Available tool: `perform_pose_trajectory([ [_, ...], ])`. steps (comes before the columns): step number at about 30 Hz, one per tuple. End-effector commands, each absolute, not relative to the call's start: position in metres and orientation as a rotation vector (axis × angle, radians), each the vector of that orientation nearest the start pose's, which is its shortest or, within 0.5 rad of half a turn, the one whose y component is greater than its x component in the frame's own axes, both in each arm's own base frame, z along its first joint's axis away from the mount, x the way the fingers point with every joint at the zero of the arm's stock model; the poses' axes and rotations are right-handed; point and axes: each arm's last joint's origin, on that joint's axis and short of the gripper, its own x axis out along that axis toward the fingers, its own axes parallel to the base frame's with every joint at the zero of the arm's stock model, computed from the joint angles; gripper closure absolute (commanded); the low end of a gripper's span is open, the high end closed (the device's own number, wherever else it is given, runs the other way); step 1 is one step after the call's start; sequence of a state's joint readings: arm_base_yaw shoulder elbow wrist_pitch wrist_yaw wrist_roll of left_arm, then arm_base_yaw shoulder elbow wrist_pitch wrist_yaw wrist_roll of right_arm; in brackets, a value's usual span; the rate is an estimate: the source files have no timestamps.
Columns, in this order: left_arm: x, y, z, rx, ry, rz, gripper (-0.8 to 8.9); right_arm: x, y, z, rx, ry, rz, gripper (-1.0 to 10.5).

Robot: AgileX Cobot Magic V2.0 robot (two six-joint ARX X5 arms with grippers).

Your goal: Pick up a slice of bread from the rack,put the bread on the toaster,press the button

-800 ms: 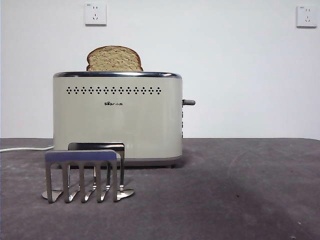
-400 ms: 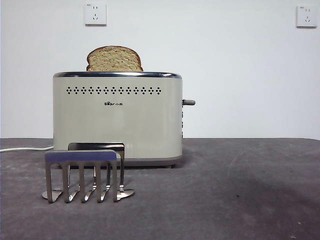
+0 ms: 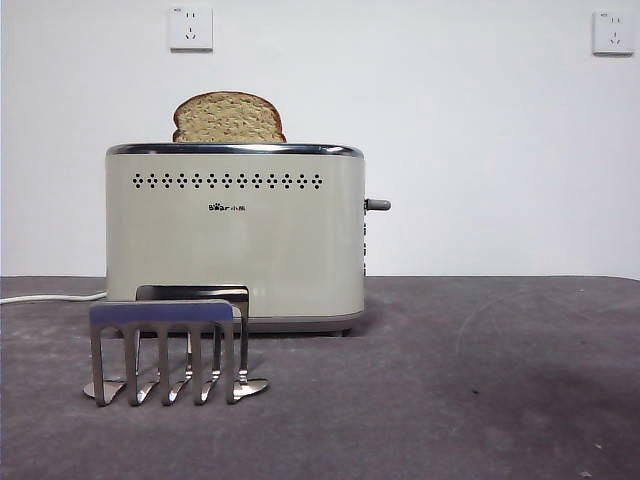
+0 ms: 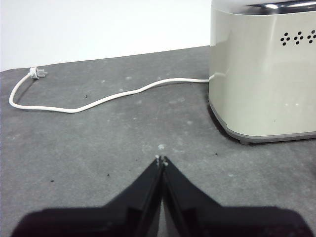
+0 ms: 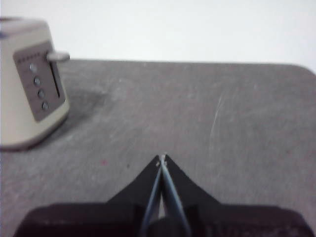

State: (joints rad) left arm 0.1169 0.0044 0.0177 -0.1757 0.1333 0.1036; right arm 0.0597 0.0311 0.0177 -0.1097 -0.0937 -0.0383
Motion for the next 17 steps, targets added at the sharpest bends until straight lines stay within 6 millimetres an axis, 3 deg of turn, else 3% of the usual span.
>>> perform_pose_trajectory([
  [1, 0.0957, 0.0077, 0.1479, 0.075, 0.170, -0.020, 8.17, 0.0964, 0.0085, 0.1517, -0.025, 0.136, 0.153, 9.5],
  [17, 0.0957, 0.0077, 0.1479, 0.075, 0.170, -0.020, 8.17, 0.0955, 0.0086, 0.1484, 0.012, 0.174, 0.156, 9.5],
])
